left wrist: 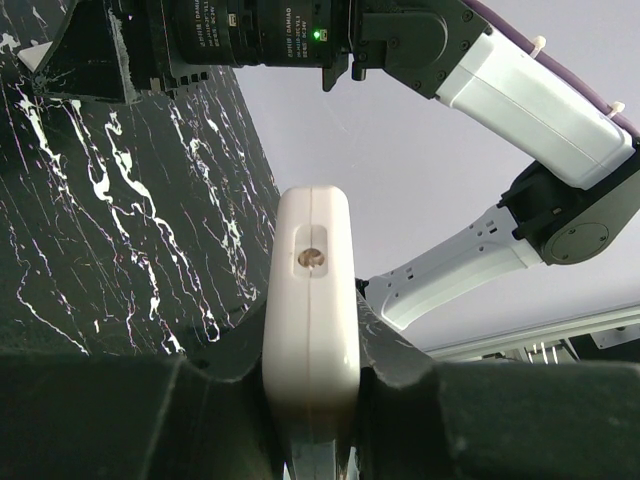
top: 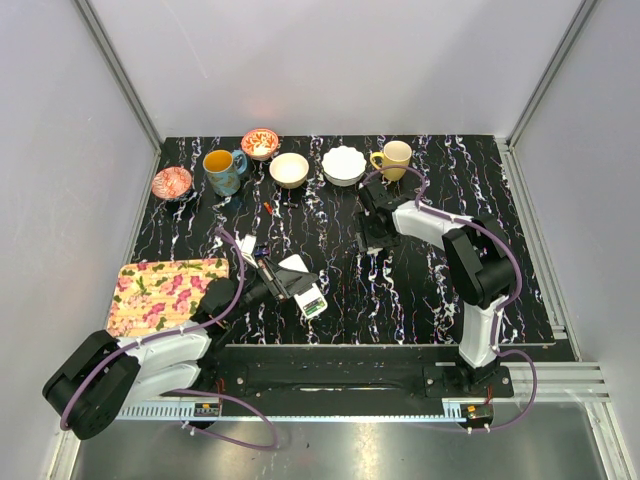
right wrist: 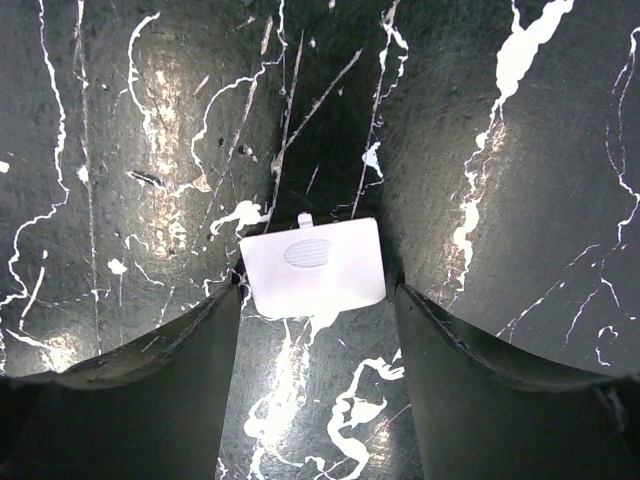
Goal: Load the batteries into the remote control
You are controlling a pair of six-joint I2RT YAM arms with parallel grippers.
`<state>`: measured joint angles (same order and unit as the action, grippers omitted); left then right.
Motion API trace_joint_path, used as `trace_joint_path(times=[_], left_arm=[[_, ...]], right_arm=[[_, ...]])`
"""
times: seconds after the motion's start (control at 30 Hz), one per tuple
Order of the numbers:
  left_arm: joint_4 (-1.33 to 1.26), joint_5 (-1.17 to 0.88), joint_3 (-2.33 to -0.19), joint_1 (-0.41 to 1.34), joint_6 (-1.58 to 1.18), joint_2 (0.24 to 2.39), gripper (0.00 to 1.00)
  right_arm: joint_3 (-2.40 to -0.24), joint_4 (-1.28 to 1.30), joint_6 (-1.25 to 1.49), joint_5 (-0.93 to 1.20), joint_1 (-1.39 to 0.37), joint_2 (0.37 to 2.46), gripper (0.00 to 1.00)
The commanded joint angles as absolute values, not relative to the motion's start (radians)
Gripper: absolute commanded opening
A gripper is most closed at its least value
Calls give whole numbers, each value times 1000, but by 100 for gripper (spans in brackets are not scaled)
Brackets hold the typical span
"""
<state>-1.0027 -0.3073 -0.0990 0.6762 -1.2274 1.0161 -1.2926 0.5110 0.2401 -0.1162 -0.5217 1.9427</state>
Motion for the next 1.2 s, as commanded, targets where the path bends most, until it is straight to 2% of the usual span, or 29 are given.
trace_joint_path(times=[0.0, 0.27, 0.73, 1.17], left_arm=[[-1069, -334, -144, 678, -1218, 1019, 0], [-1100, -334, -140, 678, -1226, 1042, 0], [-1112, -333, -135, 678, -1227, 1057, 0], [-1120, -336, -129, 678, -1232, 1062, 0]], right_arm=[[-1272, 644, 169, -112, -534, 1950, 68], [-1279, 664, 124, -106, -535, 1974, 62], [-1302, 654, 72, -137, -534, 2009, 68], [-1287, 629, 31, -28, -532, 2017, 62]])
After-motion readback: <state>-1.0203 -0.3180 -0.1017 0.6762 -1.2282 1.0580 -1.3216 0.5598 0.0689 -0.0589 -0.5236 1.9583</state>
